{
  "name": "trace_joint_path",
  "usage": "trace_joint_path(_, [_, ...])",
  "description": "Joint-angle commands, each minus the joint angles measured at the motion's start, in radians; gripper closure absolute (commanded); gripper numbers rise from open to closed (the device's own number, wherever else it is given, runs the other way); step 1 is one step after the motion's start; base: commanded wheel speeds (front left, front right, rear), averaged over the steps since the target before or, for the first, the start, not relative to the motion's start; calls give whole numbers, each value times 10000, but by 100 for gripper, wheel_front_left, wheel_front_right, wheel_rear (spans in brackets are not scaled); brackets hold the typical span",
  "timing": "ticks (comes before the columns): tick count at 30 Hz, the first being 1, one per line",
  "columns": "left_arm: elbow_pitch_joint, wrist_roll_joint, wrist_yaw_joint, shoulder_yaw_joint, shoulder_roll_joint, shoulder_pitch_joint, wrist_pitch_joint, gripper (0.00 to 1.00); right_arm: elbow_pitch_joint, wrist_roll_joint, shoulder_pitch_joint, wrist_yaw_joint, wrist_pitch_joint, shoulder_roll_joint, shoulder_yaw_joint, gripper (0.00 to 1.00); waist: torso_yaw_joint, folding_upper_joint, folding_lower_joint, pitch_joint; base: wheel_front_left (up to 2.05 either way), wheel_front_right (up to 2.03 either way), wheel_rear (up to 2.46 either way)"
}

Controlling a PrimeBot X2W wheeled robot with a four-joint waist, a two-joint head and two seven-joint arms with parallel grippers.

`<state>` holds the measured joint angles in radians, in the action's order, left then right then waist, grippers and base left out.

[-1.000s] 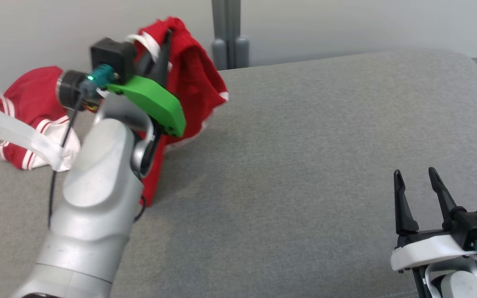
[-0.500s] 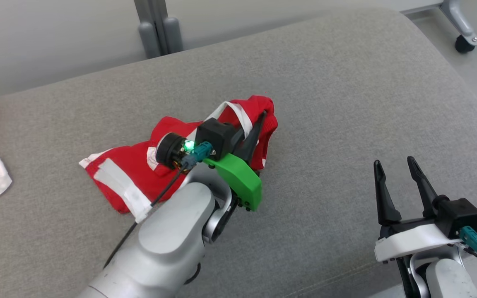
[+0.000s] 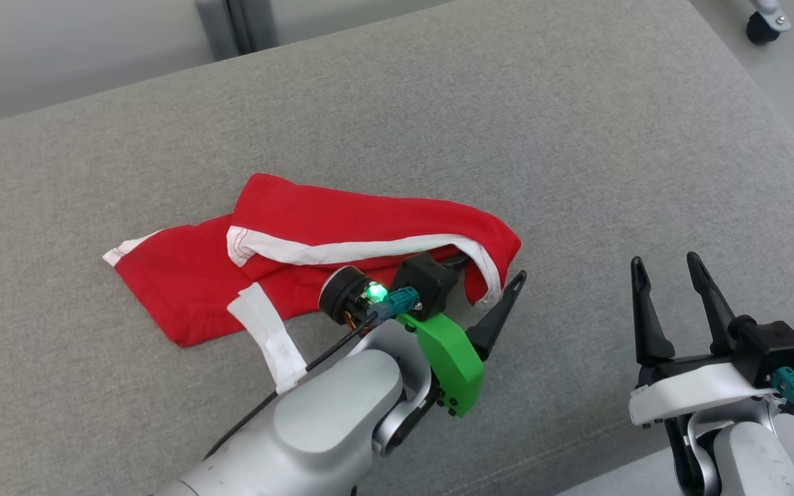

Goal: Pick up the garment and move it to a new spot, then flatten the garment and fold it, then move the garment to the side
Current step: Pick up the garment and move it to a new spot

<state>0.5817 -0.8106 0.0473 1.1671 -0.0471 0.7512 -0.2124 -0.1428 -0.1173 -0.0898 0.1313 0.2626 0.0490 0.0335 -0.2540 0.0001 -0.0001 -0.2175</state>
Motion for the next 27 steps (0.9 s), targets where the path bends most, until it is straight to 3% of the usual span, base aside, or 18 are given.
trace_joint_path(1, [-113,-157,2,78,-59,221,-70,0,-21,34,-95,-10,35,22,21,0,168,-1,1,73,0,0,0])
trace_joint_path(15, [399,-498,70,427,-236,-227,-389,0,-40,246,179,-12,35,25,347,0,934,-1,1,742,0,0,0])
trace_joint_path(21, [-97,-505,397,-549,-691,-1003,-527,0,-4,343,349,-10,35,25,561,0,1281,-1,1,1123,0,0,0])
trace_joint_path(27, [-1457,846,842,-2231,-1318,-2211,-518,0,31,434,533,-10,35,25,653,0,1621,-1,1,1593,0,0,0])
